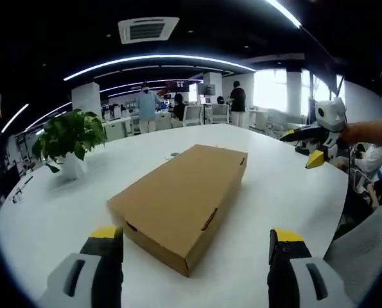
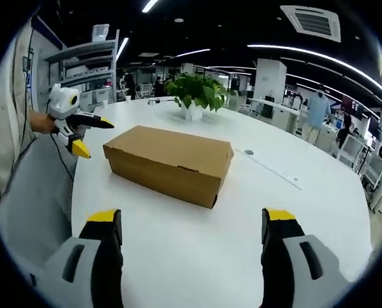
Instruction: Operate the shoe box by opening the lid, removing the specified soft item, and placing it in the target area until the item is outside and the box remains undamaged.
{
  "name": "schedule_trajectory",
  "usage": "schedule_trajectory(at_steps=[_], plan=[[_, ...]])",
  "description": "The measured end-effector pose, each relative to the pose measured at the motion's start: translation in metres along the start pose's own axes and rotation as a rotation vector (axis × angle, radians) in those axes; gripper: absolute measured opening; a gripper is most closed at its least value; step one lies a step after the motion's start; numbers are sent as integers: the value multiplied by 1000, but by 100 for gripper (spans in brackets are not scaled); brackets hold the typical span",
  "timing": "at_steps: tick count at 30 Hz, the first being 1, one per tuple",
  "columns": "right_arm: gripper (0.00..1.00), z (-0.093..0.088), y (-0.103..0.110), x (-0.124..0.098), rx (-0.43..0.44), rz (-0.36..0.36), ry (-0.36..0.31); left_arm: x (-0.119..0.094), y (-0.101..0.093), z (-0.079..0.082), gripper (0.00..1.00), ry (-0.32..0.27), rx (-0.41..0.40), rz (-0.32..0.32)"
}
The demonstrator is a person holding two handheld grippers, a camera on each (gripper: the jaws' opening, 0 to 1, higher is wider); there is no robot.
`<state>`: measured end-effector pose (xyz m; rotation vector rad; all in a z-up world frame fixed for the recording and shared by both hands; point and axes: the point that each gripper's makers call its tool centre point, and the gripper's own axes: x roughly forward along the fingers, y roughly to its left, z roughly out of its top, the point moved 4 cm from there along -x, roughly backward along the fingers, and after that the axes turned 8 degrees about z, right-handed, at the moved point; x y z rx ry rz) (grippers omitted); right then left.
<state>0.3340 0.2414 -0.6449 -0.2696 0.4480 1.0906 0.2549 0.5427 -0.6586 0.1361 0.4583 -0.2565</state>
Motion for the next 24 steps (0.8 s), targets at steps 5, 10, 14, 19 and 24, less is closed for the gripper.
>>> schedule_trajectory(at_steps=[5, 10, 14, 19, 24], plan=[[80, 1, -11, 12, 8, 28, -3, 5, 0, -3, 93, 6, -11, 25], [78, 2, -19, 22, 6, 56, 2, 9, 3, -5, 90, 12, -40, 64], [75, 3, -26, 32, 1, 77, 6, 12, 5, -9, 87, 28, -57, 87], [65, 7, -33, 44, -7, 99, 11, 14, 10, -16, 81, 48, -62, 121], [63, 8, -37, 58, -7, 122, 21, 20, 13, -22, 74, 72, -83, 134]])
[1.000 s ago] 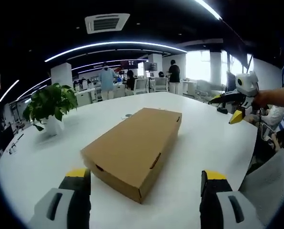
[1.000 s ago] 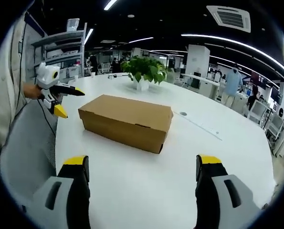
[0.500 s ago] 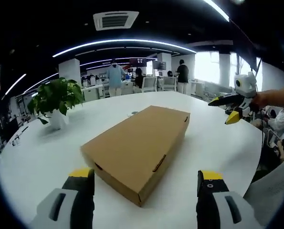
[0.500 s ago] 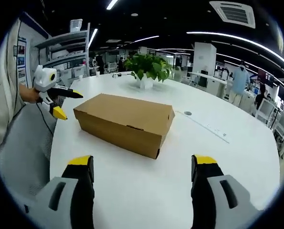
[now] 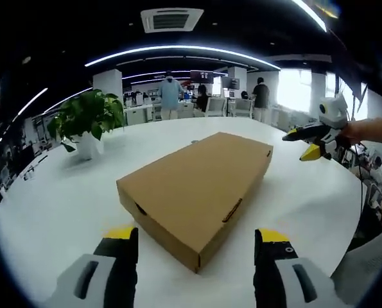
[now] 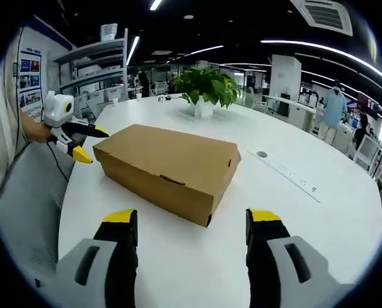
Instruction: Operate the shoe box by opening the lid, removing the specified soft item, and placing it in the target area until the item is outside and the box remains undamaged.
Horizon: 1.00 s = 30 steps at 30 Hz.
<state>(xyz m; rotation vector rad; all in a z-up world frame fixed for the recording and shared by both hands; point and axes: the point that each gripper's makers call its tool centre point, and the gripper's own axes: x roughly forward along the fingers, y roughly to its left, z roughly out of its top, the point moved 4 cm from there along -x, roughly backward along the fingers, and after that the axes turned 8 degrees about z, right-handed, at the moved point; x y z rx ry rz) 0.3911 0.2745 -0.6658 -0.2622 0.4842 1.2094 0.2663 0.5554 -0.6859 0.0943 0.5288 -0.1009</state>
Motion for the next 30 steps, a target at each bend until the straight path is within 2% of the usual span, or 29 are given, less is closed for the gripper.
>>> schedule_trajectory(at_steps=[9, 19, 23, 28, 30], plan=[[56, 1, -7, 20, -7, 24, 26, 6, -4, -3, 65, 11, 3, 8], [53, 1, -15, 39, -4, 33, 46, 13, -2, -5, 60, 19, -13, 29], [45, 2, -16, 47, -6, 44, 48, 13, 0, -5, 57, 16, -22, 36], [45, 3, -20, 57, -16, 41, 46, 15, 1, -5, 56, 20, -37, 42], [46, 2, -18, 60, -30, 61, 60, 15, 0, -5, 57, 21, -42, 43]])
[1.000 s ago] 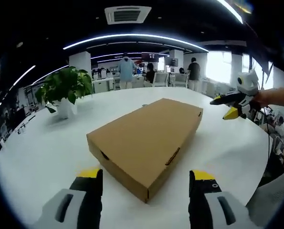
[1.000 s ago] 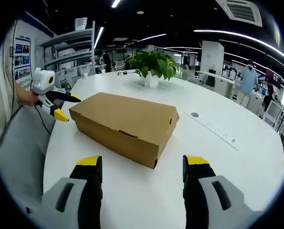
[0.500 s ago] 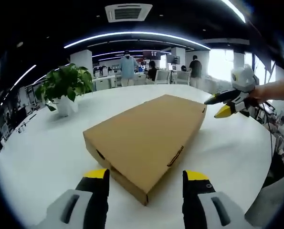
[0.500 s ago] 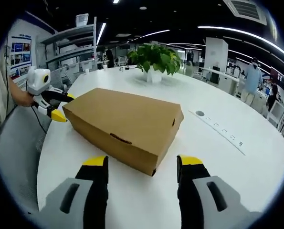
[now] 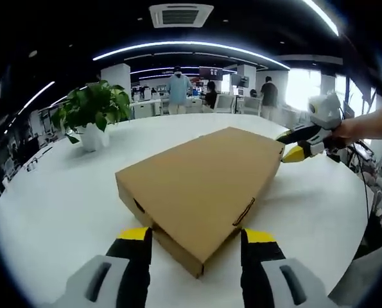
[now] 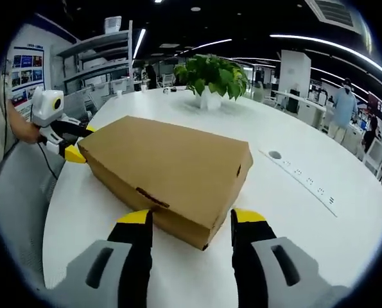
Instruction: Operate the shoe box by opening the lid, removing the specified soft item, and placing it in the target area until the item is outside and the box remains undamaged.
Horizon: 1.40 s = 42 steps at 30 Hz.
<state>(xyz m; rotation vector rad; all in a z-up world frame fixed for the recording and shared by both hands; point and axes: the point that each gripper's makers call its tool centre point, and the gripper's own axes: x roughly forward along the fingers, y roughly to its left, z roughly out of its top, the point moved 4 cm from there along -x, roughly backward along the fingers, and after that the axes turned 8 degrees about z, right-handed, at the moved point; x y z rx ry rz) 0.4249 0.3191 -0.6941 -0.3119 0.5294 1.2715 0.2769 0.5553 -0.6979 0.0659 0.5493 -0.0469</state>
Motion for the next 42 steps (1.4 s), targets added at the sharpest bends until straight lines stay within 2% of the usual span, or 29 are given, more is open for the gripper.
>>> schedule_trajectory(at_steps=[3, 14, 22, 42], plan=[[44, 1, 3, 2, -10, 27, 4, 0, 0, 0, 57, 1, -1, 2], [43, 0, 3, 2, -6, 24, 15, -1, -1, 0, 56, 6, -1, -2], [39, 2, 14, 4, -6, 41, 30, -2, 10, -2, 57, 17, -8, 2], [39, 6, 30, 11, 31, -19, 73, -1, 30, 0, 55, 65, 33, -58]])
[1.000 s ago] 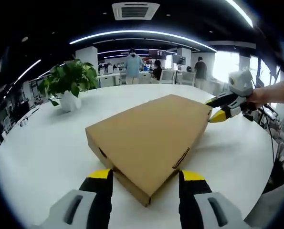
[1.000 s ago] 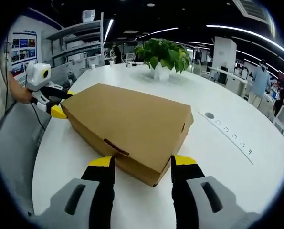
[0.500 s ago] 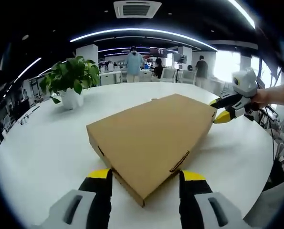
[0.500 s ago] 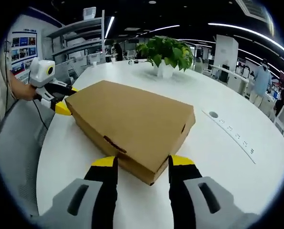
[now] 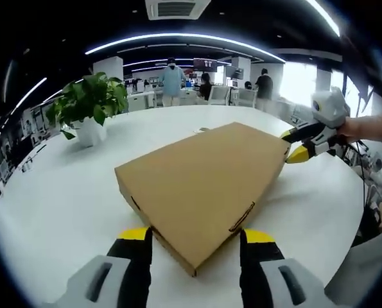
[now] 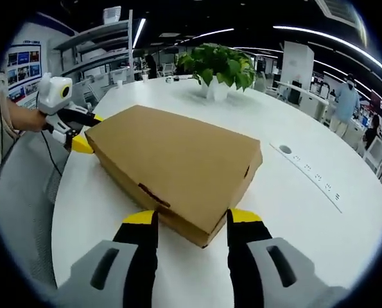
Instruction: Operate the shoe box by opening the lid, removing the specified soft item, and placing it in the target area until the item is outside and the box remains undamaged.
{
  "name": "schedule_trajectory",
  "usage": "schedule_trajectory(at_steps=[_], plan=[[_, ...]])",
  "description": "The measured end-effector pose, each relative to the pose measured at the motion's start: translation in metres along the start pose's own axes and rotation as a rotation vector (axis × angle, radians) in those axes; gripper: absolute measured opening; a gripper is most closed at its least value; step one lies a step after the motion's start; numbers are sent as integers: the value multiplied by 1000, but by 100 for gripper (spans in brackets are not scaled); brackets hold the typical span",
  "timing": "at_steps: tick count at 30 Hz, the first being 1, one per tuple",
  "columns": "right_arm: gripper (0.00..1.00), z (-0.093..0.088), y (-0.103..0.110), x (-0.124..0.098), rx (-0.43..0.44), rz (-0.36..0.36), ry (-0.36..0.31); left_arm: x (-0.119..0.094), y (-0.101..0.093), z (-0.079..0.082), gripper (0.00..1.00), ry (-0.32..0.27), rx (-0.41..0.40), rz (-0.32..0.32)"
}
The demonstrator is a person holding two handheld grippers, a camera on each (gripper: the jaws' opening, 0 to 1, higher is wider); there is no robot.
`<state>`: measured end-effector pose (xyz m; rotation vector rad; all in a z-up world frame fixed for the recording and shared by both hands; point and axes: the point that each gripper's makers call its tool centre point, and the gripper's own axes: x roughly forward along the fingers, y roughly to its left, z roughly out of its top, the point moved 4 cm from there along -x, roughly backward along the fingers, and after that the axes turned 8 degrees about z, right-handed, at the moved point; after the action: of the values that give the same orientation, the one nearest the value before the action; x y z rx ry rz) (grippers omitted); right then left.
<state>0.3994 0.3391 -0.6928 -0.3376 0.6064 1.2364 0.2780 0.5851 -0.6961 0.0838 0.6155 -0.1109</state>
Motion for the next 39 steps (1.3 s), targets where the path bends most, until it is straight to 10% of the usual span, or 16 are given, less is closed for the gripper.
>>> schedule_trajectory(at_steps=[39], plan=[[38, 7, 60, 16, 157, -182, -8, 4, 55, 2, 54, 89, 152, -176]])
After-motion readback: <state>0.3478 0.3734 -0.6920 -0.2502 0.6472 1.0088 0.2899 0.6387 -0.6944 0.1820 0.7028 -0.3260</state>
